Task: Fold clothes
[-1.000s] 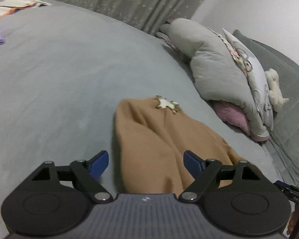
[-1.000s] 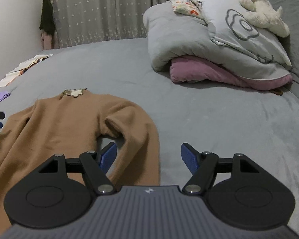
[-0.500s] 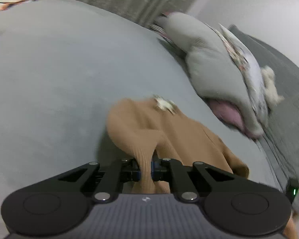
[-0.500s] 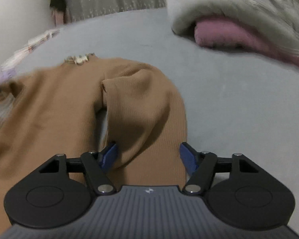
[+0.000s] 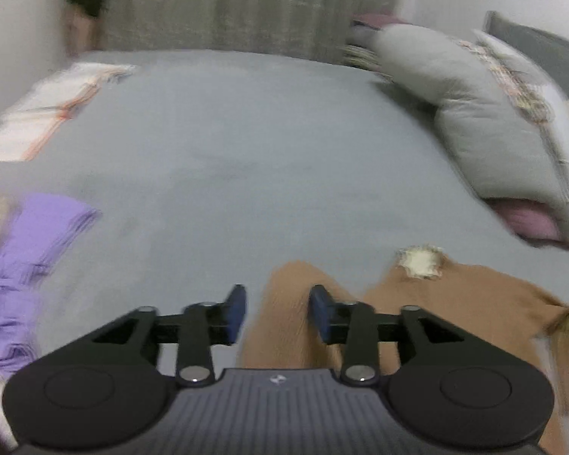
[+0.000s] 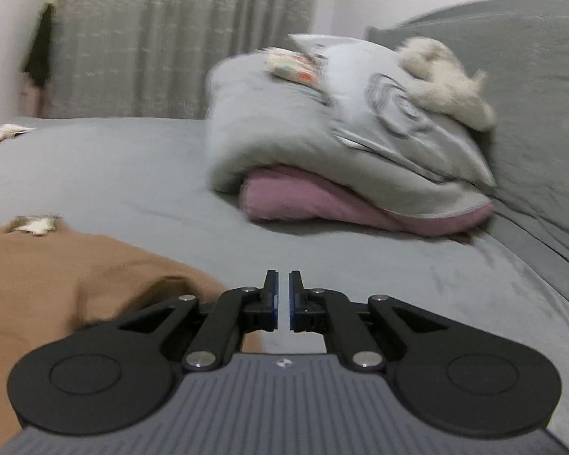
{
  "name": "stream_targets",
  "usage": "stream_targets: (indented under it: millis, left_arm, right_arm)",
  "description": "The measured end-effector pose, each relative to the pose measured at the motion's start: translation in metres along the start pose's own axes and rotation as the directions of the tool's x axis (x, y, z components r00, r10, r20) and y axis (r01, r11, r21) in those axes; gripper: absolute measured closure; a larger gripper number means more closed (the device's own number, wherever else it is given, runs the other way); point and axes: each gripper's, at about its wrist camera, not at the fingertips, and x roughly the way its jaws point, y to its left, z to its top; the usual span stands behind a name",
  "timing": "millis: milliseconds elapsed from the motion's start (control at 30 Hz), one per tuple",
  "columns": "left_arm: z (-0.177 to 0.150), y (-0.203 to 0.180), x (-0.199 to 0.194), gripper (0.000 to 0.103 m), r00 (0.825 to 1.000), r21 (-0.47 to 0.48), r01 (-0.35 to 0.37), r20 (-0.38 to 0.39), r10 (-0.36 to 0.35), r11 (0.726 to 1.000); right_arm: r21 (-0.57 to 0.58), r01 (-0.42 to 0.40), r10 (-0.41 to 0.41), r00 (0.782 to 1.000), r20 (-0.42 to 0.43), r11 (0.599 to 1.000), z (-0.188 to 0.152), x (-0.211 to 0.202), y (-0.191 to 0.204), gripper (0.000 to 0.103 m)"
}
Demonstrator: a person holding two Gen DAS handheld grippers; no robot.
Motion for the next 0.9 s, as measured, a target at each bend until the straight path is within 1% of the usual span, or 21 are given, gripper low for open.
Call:
stream_targets:
  millis: [67,133,167,200,233,267,300,367,400,433,500,533,567,633,667,733,767,800,833,867,900]
  left_arm:
    - [-0.014,0.019,-0.017,0.049,0.999,-0.121,0.019,0.036,-0.015,0.992]
    - [-0.042,0.03,-0.033,0.043,0.986,-0.245,0.164,0.033,-0.16,0.956]
    - [-0.059,0.03,-0.039,0.038,0.972,-0.3,0.23,0.027,-0.233,0.926]
    - [-0.078,0.028,-0.044,0.026,0.953,-0.353,0.289,0.021,-0.302,0.89]
    - [-0.093,0.023,-0.047,0.024,0.94,-0.386,0.319,0.012,-0.342,0.865]
    - [-0.106,0.014,-0.047,0.024,0.931,-0.405,0.334,0.002,-0.364,0.851]
    - [-0.114,0.009,-0.046,0.024,0.928,-0.415,0.339,-0.004,-0.374,0.845]
    - [-0.127,-0.006,-0.03,0.024,0.927,-0.453,0.328,-0.014,-0.375,0.829]
    - [-0.129,-0.01,-0.02,0.023,0.93,-0.472,0.317,-0.016,-0.367,0.823]
    - [-0.133,-0.012,-0.002,0.023,0.941,-0.52,0.279,-0.022,-0.339,0.808]
    - [-0.14,-0.004,0.023,0.023,0.951,-0.615,0.229,-0.024,-0.309,0.755]
    - [-0.143,0.004,0.034,0.023,0.952,-0.66,0.223,-0.009,-0.305,0.717]
    - [-0.146,0.012,0.047,0.023,0.957,-0.709,0.215,0.016,-0.289,0.672]
    - [-0.146,0.022,0.06,0.023,0.966,-0.736,0.201,0.041,-0.255,0.646]
    - [-0.146,0.025,0.068,0.023,0.971,-0.744,0.196,0.057,-0.231,0.639]
    - [-0.145,0.035,0.073,0.023,0.978,-0.777,0.2,0.121,-0.171,0.597]
    - [-0.145,0.041,0.072,0.023,0.978,-0.795,0.209,0.157,-0.139,0.569]
    - [-0.144,0.049,0.072,0.024,0.976,-0.817,0.217,0.192,-0.102,0.535]
    - [-0.142,0.058,0.071,0.024,0.973,-0.838,0.225,0.224,-0.063,0.498]
    - [-0.14,0.066,0.072,0.024,0.969,-0.851,0.233,0.241,-0.044,0.47]
    - [-0.138,0.071,0.073,0.024,0.967,-0.856,0.241,0.249,-0.043,0.457]
  right_arm:
    - [0.028,-0.039,0.041,0.996,-0.083,0.999,-0.005,0.011,-0.008,0.06]
    - [0.107,-0.095,0.111,0.982,-0.155,0.99,-0.01,0.021,-0.019,0.054]
    - [0.299,-0.174,0.227,0.962,-0.152,0.938,-0.015,0.025,-0.036,0.053]
    - [0.474,-0.24,0.335,0.934,-0.127,0.847,-0.02,0.03,-0.052,0.052]
    - [0.535,-0.262,0.372,0.922,-0.108,0.803,-0.022,0.031,-0.056,0.052]
    - [0.652,-0.306,0.448,0.892,-0.058,0.694,-0.028,0.034,-0.062,0.052]
    - [0.714,-0.345,0.512,0.859,-0.021,0.609,-0.032,0.036,-0.058,0.051]
    - [0.721,-0.373,0.556,0.831,-0.019,0.584,-0.033,0.036,-0.045,0.047]
    - [0.729,-0.398,0.592,0.805,-0.014,0.557,-0.035,0.037,-0.034,0.046]
    - [0.738,-0.406,0.609,0.794,-0.007,0.539,-0.036,0.038,-0.029,0.045]
    - [0.8,-0.402,0.645,0.763,0.025,0.445,-0.047,0.047,-0.019,0.045]
    - [0.819,-0.39,0.64,0.767,0.036,0.422,-0.051,0.049,-0.02,0.045]
    - [0.866,-0.341,0.6,0.798,0.061,0.366,-0.062,0.06,-0.024,0.045]
    - [0.887,-0.311,0.569,0.82,0.07,0.34,-0.068,0.069,-0.025,0.045]
    - [0.904,-0.296,0.549,0.832,0.085,0.308,-0.073,0.082,-0.026,0.045]
    - [0.912,-0.307,0.542,0.832,0.12,0.27,-0.076,0.091,-0.026,0.045]
    - [0.926,-0.317,0.513,0.841,0.174,0.206,-0.077,0.101,-0.028,0.044]
    - [0.932,-0.319,0.494,0.847,0.198,0.172,-0.077,0.105,-0.028,0.044]
    - [0.946,-0.308,0.455,0.86,0.231,0.102,-0.08,0.116,-0.03,0.044]
    - [0.955,-0.291,0.432,0.87,0.239,0.056,-0.082,0.123,-0.034,0.044]
    - [0.958,-0.283,0.422,0.873,0.242,0.036,-0.083,0.128,-0.035,0.045]
